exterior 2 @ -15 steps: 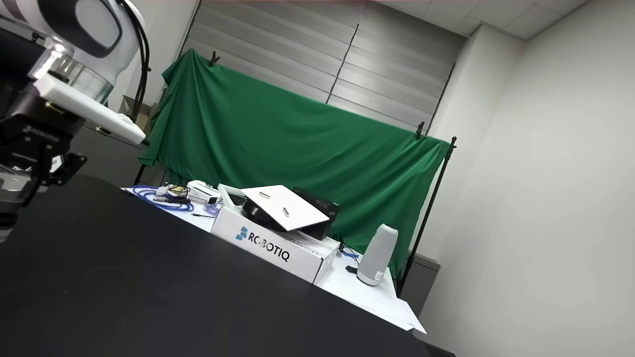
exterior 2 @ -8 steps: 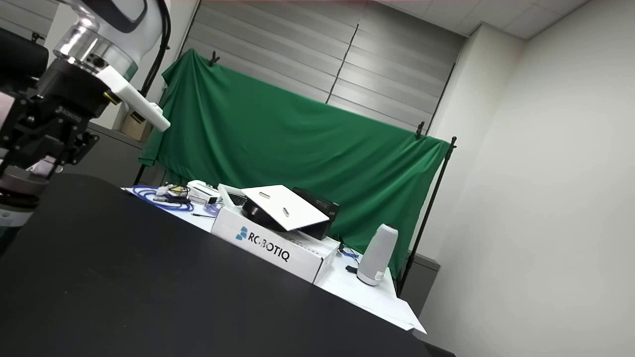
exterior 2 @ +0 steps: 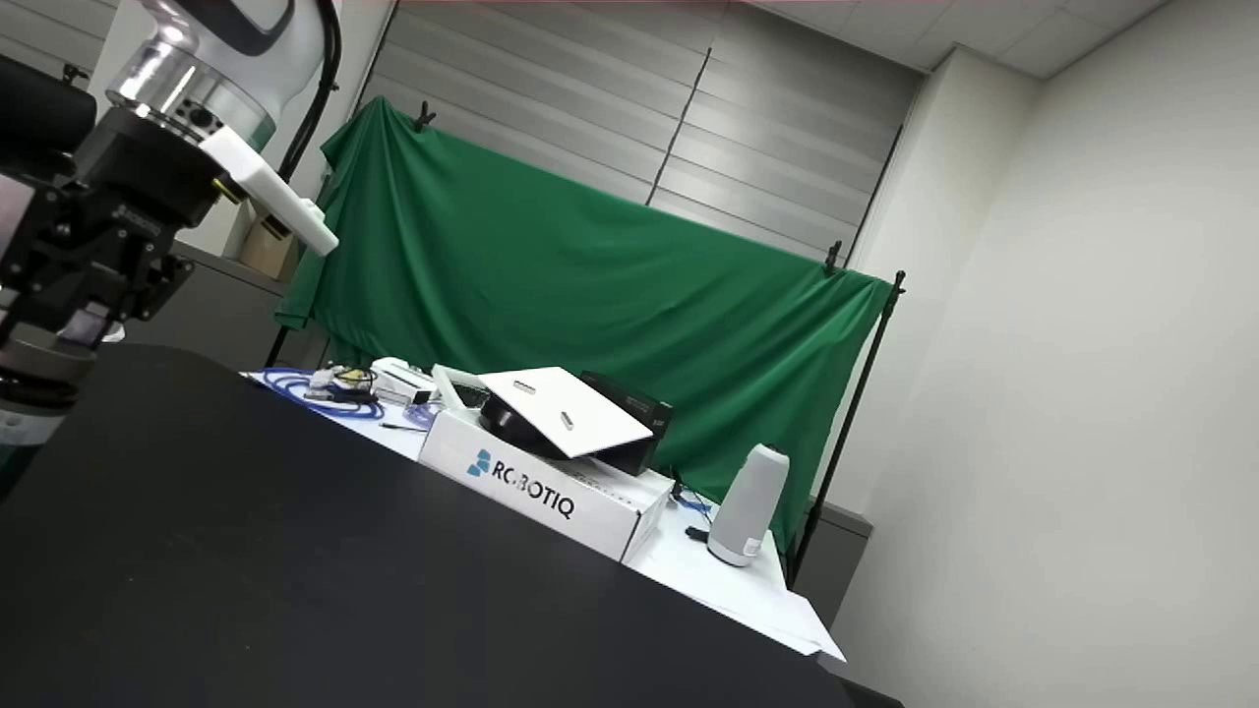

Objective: Move the bottle to the right.

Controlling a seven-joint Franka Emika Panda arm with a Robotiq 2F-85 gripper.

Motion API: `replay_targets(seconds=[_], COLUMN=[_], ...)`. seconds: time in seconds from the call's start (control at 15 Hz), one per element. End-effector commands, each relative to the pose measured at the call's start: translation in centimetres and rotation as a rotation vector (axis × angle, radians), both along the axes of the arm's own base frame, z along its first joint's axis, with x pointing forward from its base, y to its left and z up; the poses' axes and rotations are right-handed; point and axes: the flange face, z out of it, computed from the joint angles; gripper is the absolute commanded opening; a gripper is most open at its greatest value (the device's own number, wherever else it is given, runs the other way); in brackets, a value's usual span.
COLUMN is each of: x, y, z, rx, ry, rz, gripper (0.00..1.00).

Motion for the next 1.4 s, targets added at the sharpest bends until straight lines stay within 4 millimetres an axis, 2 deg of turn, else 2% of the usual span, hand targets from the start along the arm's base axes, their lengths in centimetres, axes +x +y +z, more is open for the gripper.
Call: replay_targets(seconds=[0.0,0.07,0.27,0.4,0.87,1.0,1.33], x=[0.0,0.0,1.2,2.3,7.3,8.6,11.4], y=[0.0,0.0,-1.4,-3.2,-12.0,-14.4,-19.4], z=[0.0,0.0,0.6,1.3,4.6,5.1,5.2], rx=[0.0,0.0,-0.059,-0.068,-0.011,0.002,-0.017], ry=[0.001,0.001,-0.038,-0.039,-0.081,-0.069,-0.166], rz=[0.0,0.0,0.052,0.094,0.366,0.459,0.327], gripper=[0.61,0.36,0.36,0.36,0.36,0.36,0.36])
